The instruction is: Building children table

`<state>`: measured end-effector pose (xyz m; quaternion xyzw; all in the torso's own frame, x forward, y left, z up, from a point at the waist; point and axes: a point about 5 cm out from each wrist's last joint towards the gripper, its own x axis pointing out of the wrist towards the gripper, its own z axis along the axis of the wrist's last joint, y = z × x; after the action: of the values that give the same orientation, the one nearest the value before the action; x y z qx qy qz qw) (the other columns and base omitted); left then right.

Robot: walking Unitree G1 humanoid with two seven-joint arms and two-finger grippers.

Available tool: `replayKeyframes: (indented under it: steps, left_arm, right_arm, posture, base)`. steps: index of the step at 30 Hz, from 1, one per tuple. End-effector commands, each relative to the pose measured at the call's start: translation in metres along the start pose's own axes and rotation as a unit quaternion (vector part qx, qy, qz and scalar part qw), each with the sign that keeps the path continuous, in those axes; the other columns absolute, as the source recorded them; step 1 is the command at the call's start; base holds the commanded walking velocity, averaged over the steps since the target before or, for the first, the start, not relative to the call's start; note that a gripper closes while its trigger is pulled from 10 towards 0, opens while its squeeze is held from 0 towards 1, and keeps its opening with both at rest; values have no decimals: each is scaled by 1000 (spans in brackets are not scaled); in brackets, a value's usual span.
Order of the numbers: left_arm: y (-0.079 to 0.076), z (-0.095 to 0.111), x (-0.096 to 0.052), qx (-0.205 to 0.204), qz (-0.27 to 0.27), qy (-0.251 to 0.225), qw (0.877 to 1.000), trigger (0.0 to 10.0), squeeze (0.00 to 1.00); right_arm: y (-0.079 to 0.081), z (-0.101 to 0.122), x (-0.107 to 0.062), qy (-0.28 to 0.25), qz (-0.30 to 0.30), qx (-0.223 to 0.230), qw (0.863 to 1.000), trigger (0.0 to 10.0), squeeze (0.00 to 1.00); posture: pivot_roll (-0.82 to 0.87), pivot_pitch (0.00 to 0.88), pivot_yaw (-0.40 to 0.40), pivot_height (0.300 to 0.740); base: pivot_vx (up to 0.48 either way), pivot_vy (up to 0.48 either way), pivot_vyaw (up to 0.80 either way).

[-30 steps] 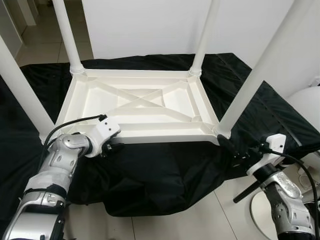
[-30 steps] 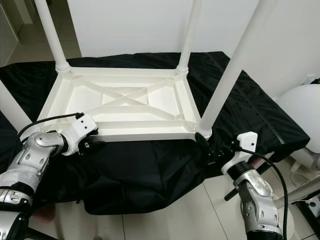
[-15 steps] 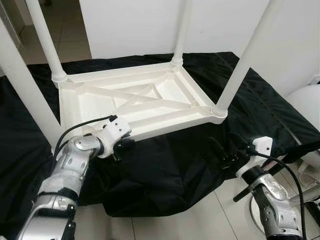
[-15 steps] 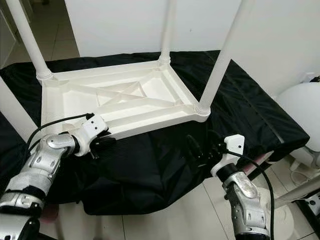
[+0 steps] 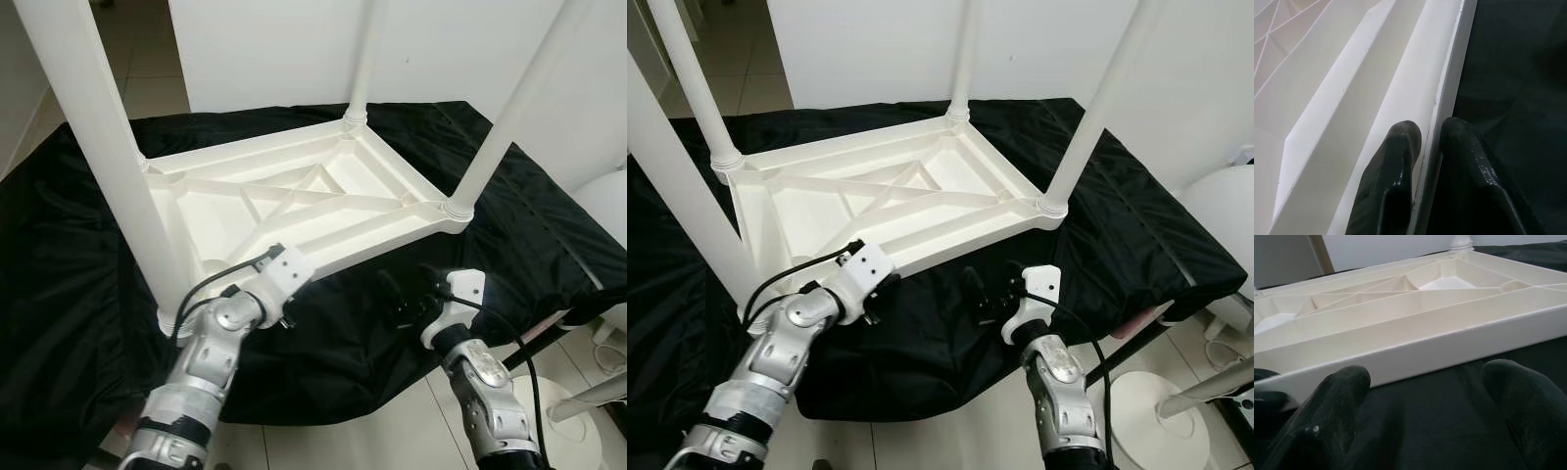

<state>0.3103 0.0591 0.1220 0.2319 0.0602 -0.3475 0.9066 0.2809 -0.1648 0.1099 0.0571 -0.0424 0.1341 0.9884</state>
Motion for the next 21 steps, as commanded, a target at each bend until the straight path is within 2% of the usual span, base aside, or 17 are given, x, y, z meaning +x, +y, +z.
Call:
replayKeyframes:
  steps: [1, 6, 7, 8, 13, 14, 18, 20, 21]
  left_arm:
    - [-15, 14, 6, 18, -20, -20, 999, 10000, 0]
    - [-15, 15, 3, 7, -18, -26, 999, 10000, 0]
    - [-13, 15, 2, -2, -15, -29, 999, 10000, 816]
    - [-12, 15, 0, -9, -11, -32, 999, 10000, 1000]
    - [-6, 20, -3, -18, 2, -52, 999, 10000, 1000]
    - [-6, 31, -14, -15, -25, -105, 994, 10000, 0]
    - [-8, 36, -24, 1, -47, -139, 989, 10000, 0]
    - [-9, 40, -41, -8, -87, -182, 979, 10000, 0]
    - [-9, 40, -41, -8, -87, -182, 979, 10000, 0]
  right_arm:
    - [1, -5, 0, 10, -6, 0, 1000, 10000, 0]
    - [2, -7, -1, 12, -16, -5, 1000, 10000, 0]
    - [1, -8, -1, 14, -22, -5, 1000, 10000, 0]
    - [0, -9, -2, 14, -28, -6, 999, 10000, 0]
    - [-2, -10, -1, 16, -44, -4, 999, 10000, 0]
    - [-8, -11, 3, 17, -81, 1, 997, 10000, 0]
    - [-10, -11, 7, 15, -96, 5, 995, 10000, 0]
    - [-12, -13, 14, 19, -114, 8, 993, 10000, 0]
    - [-12, -13, 14, 19, -114, 8, 993, 10000, 0]
  posture:
    - [-53, 54, -16, 740]
    - [-57, 57, -15, 740]
    - [-59, 58, -14, 740]
    - [-58, 58, -14, 740]
    - [-59, 59, -14, 740]
    - [-58, 58, -13, 740]
    - [-58, 58, -13, 740]
    - [-55, 58, -14, 740]
    - [-55, 58, -14, 740]
  base:
    - [0, 0, 0]
    - [0, 0, 0]
    - [0, 0, 0]
    - [0, 0, 0]
    - [0, 0, 0]
    - [0, 0, 0]
    - [0, 0, 0]
    - [0, 0, 0]
    - [0, 0, 0]
